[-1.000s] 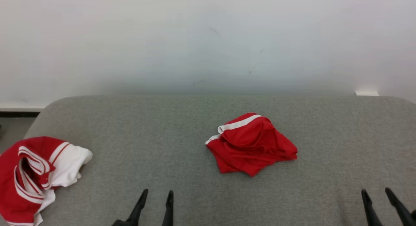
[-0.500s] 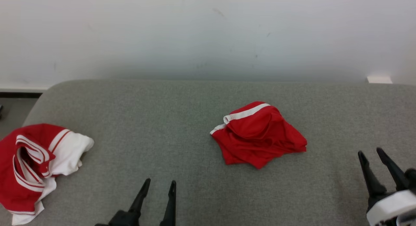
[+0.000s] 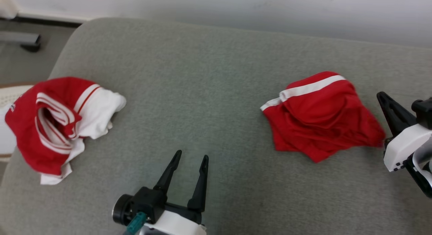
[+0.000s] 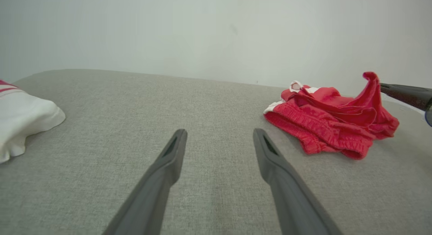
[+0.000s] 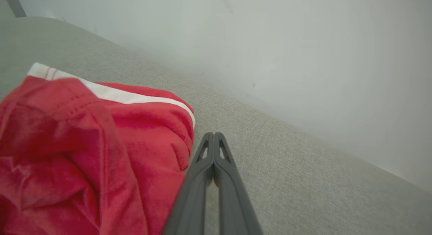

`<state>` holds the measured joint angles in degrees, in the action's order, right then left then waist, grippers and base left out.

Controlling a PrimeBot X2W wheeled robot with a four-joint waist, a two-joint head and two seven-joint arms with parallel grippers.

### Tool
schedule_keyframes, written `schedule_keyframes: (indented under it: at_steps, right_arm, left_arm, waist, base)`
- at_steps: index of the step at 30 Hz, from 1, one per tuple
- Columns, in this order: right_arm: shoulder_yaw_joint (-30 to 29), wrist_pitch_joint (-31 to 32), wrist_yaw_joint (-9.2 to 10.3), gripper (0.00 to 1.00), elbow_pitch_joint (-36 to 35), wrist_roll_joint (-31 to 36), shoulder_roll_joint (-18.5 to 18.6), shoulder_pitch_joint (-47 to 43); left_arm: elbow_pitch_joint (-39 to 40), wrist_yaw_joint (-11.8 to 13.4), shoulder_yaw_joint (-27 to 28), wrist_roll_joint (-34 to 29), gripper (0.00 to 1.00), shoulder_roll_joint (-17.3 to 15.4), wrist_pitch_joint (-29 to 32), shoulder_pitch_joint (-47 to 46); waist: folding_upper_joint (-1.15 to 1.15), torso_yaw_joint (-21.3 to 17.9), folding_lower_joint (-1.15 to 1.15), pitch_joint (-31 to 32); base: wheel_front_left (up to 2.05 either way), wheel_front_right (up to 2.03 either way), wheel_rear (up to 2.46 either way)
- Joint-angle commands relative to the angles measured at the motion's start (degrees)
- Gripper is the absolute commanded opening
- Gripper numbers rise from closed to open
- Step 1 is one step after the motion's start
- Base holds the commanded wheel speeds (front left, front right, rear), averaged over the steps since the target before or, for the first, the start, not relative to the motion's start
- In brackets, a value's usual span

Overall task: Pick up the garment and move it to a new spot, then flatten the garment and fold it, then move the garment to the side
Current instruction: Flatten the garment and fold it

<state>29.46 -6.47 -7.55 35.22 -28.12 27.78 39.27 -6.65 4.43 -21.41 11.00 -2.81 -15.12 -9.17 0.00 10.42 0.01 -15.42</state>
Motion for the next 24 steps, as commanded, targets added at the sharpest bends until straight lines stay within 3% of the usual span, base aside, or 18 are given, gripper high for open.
schedule_keyframes:
  at_steps: [1,14,24]
  right_arm:
    - [2.31,-0.78,0.14,0.00,1.67,-1.68,0.16,1.74]
    - [16.09,-6.67,0.14,0.00,1.43,-6.30,-1.01,-0.90]
    - [24.26,-5.40,0.00,0.00,2.41,-8.63,-7.80,-2.90]
  left_arm:
    - [-0.05,0.53,-0.29,0.72,1.00,-0.18,-0.03,-0.88]
    - [0.04,2.03,0.37,1.76,1.00,-0.18,-0.03,0.35]
    - [-0.68,1.76,0.32,1.77,1.00,-0.19,-0.03,1.01]
  waist:
    - [0.00,3.62,-0.01,-3.25]
    - [0.00,3.00,-0.01,-0.70]
    - [0.00,1.09,-0.01,0.42]
  base:
    - [0.00,0.00,0.00]
    - [0.00,0.00,0.00]
    - [0.00,0.00,0.00]
